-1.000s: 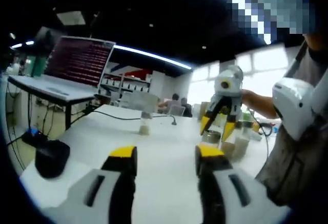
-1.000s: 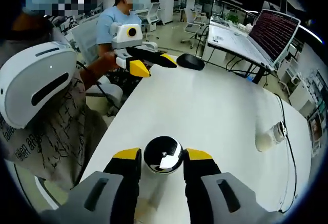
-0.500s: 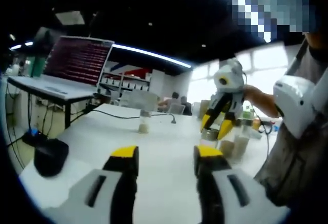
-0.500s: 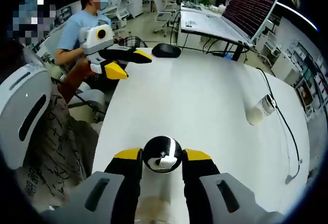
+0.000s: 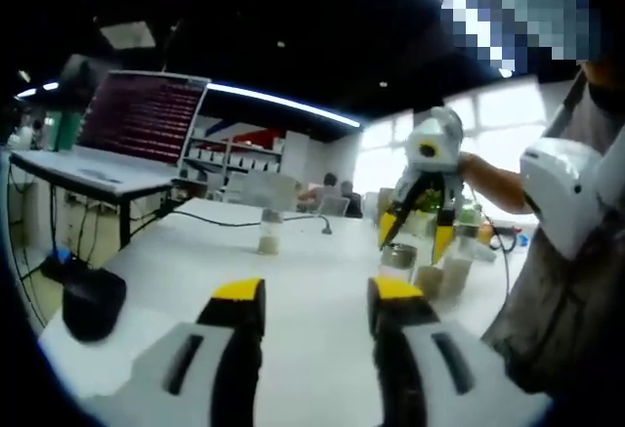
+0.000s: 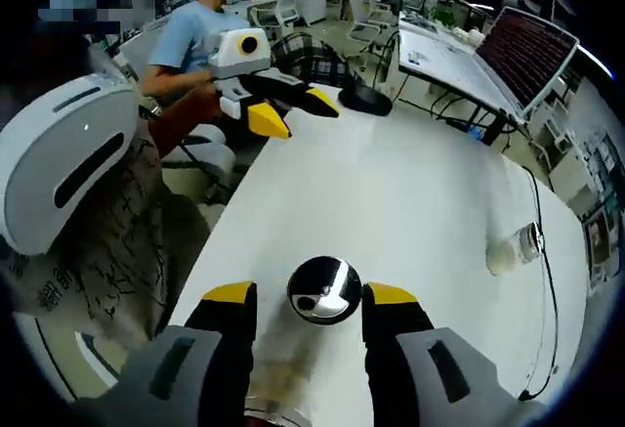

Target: Rotate the seasoning bottle until the label or dispensing opening points toward the visible target arrow and the bottle remains upright within the marked orientation range

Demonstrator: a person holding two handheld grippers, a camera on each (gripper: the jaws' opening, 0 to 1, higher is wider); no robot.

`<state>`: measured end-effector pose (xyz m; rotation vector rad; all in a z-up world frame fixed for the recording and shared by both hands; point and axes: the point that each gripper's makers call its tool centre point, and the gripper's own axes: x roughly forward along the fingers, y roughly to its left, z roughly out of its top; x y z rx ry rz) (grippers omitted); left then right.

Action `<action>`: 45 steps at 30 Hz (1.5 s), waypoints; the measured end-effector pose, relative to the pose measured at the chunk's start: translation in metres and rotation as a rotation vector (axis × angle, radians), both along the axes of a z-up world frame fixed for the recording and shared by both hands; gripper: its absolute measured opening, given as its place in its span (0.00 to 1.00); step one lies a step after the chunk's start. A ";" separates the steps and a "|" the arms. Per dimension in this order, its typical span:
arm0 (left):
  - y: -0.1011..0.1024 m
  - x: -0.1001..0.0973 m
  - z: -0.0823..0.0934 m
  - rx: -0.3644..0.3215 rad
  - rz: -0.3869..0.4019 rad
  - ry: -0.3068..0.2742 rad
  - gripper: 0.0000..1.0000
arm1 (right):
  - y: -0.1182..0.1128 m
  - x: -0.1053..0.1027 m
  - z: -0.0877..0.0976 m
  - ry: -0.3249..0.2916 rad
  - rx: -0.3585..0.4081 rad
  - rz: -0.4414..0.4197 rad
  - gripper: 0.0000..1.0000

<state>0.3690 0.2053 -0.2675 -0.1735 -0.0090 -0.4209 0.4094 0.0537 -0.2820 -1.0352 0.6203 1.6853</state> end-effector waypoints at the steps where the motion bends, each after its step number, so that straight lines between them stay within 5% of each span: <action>1: 0.000 0.000 0.000 -0.001 -0.001 0.003 0.44 | -0.001 0.000 0.000 -0.001 -0.007 0.033 0.37; 4: -0.001 0.000 0.005 -0.017 0.002 -0.010 0.43 | -0.005 -0.002 -0.003 0.026 -0.035 0.093 0.35; 14: 0.000 0.000 -0.005 -0.019 0.009 0.010 0.42 | -0.001 0.003 -0.003 -0.112 -0.085 0.358 0.33; 25: -0.002 -0.002 -0.010 -0.023 0.006 0.023 0.42 | 0.000 -0.003 -0.003 -0.173 -0.148 0.528 0.30; 35: -0.004 -0.001 -0.013 -0.032 -0.002 0.027 0.42 | -0.001 -0.001 -0.003 -0.177 -0.147 0.483 0.30; 45: -0.005 0.001 -0.017 -0.043 0.003 0.040 0.42 | -0.003 0.003 0.001 -0.136 -0.176 0.272 0.30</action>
